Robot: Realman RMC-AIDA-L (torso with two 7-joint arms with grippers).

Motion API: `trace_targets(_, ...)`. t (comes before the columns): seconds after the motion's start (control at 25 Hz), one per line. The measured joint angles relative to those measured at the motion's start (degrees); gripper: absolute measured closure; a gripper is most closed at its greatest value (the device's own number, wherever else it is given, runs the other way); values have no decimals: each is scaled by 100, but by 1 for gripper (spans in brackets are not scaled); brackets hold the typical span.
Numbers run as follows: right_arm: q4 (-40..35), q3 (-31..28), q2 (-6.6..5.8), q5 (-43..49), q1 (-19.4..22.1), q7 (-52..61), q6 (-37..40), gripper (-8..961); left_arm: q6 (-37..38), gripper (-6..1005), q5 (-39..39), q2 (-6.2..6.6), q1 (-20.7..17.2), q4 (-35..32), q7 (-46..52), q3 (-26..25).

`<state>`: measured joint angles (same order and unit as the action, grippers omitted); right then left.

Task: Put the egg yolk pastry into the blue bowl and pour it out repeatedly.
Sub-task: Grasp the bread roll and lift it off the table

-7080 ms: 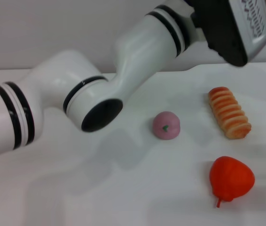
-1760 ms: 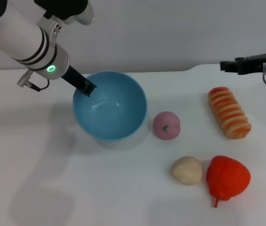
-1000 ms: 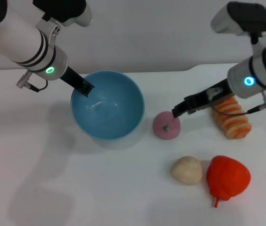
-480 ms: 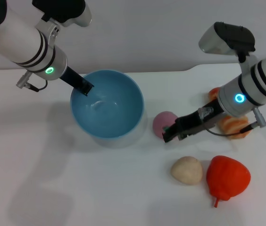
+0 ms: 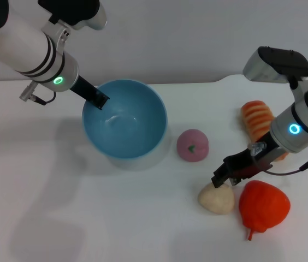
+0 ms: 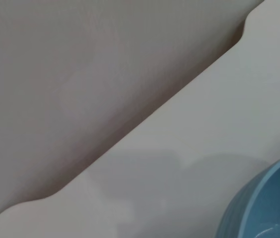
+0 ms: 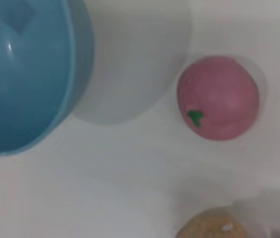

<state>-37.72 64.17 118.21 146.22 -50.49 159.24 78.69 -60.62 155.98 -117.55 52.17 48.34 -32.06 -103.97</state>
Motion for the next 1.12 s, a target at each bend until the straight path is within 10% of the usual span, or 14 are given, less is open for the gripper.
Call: trace_targets(1.12, 803, 20, -16, -628, 83, -7, -363, 555, 143, 999, 3, -11, -8, -89, -15, 113)
